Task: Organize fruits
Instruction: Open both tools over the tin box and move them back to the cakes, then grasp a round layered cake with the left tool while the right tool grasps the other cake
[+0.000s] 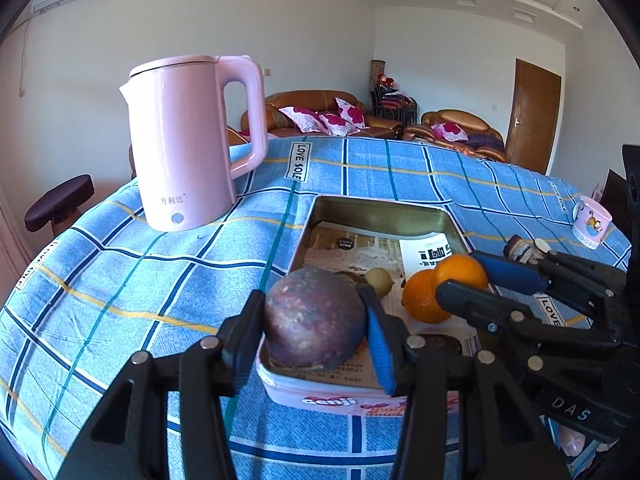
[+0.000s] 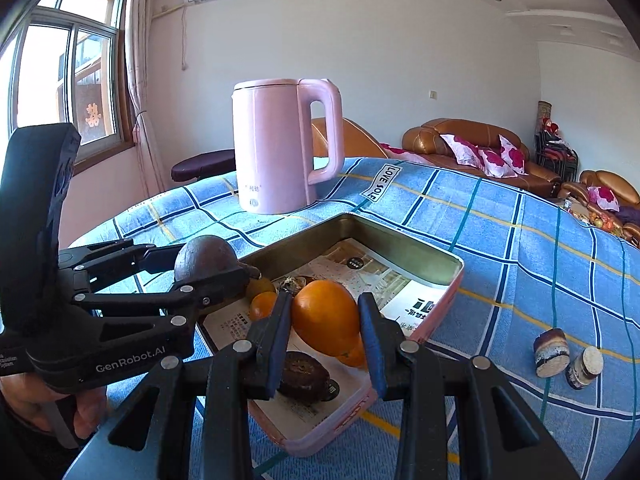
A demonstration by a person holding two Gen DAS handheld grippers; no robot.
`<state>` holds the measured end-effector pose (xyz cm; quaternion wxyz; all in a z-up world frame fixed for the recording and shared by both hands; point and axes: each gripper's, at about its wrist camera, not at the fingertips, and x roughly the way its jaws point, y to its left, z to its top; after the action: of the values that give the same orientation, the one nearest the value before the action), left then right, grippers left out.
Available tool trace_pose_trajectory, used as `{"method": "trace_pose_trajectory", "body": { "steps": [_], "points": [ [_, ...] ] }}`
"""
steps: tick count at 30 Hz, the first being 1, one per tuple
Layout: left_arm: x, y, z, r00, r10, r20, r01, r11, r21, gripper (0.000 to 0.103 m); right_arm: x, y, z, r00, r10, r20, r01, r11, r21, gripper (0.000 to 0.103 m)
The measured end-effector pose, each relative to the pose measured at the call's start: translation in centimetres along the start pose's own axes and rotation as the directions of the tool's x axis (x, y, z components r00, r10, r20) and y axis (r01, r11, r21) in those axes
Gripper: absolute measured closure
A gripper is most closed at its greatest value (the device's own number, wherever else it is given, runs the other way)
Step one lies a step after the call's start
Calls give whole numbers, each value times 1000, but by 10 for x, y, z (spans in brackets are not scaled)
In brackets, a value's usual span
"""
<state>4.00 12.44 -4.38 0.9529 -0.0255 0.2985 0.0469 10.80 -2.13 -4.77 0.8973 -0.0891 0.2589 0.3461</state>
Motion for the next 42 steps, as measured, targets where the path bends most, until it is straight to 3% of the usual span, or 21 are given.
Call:
{"method": "trace_pose_trajectory", "body": {
  "steps": [8, 12, 15, 19, 21, 29, 33, 36, 42],
  "points": [
    [4, -2, -3, 1000, 9, -10, -9, 1000, 2, 52, 4, 1, 2, 1000, 3, -9, -3, 1000, -5, 67],
    [3, -4, -2, 1000, 29, -2, -29, 999, 17, 43, 8, 4, 2, 999, 12, -33, -12, 1000, -22, 65],
    [1, -2, -2, 999, 42, 1, -42, 999, 14, 31, 4, 3, 1, 1000, -3, -16, 3, 1000, -20, 61],
    [-6, -6, 1, 999, 47, 23, -47, 999, 21, 13, -6, -5, -1, 1000, -17, -2, 17, 1000, -6, 45],
    [-9, -11, 3, 998, 45, 37, -46, 999, 27, 8, -12, -10, -3, 1000, -25, 0, 25, 1000, -7, 42],
    [-23, -51, 19, 997, -9, 83, 1, 995, 96, 2, -50, -49, -8, 990, -140, 12, 141, 990, -21, 41],
    [-22, -80, 30, 995, -43, 86, 32, 990, 136, 1, -72, -86, -11, 976, -214, 23, 214, 976, 33, 41],
    [-18, -103, 38, 993, -62, 97, 47, 987, 156, 0, -86, -117, -14, 953, -302, 15, 300, 951, 78, 41],
    [15, -142, 50, 995, -97, 38, 91, 985, 144, 0, -92, -180, -24, 914, -401, -69, 405, 884, 232, 41]
  ]
}}
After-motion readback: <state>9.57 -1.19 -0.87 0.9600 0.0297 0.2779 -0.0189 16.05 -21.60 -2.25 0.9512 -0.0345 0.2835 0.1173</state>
